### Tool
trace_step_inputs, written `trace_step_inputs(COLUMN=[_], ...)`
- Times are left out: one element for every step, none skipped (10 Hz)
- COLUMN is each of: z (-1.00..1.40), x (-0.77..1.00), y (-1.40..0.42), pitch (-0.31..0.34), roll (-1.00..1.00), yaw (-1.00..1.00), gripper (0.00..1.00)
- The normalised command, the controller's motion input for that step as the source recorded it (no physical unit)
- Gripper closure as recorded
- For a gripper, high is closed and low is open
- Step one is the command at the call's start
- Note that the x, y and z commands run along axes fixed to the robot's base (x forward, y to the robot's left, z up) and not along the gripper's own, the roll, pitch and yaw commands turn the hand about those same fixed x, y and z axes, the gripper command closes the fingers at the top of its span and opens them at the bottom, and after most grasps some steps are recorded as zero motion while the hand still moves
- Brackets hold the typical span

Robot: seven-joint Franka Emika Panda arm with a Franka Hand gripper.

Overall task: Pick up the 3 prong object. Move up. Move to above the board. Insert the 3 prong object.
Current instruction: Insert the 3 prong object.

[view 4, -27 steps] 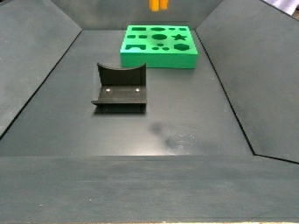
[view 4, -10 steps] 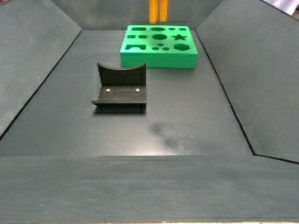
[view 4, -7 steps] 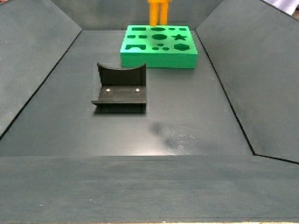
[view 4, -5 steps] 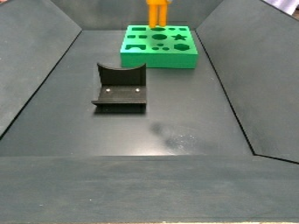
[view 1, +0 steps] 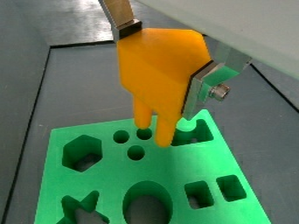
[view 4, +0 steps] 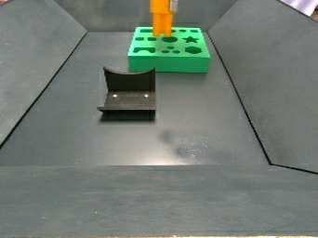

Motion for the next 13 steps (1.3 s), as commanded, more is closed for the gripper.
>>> trace_step_inputs(z=[-0.02,-0.12,-0.15,-0.17,-0.13,-0.06,-0.11,-0.21,-0.17,-0.08,-0.17,-0.24,-0.25], x=[-0.15,-0.21,-0.18,-0.10,-0.02,0.00,0.00,-0.12,-0.16,-0.05,0.00,0.05,0.03], y=[0.13,0.17,0.11,0.06,0.00,0.00,0.01,0.10,0.11,0.01,0.00,0.00,0.00], pitch=[0.000,0.000,-0.011,-0.039,-0.043,-0.024,-0.030,-0.027,-0.023,-0.016,-0.023,-0.041,-0.044], roll=[0.00,0.02,0.05,0.06,0.05,0.01,0.02,0.08,0.04,0.00,0.02,0.00,0.03], yaw=[-0.16,-0.22,-0.27,-0.40,-0.45,-0.30,-0.30,-0.30,-0.23,-0.04,0.16,0.28,0.31], gripper=[1.00,1.00,1.00,1.00,1.00,1.00,1.00,1.00,1.00,1.00,1.00,1.00,1.00])
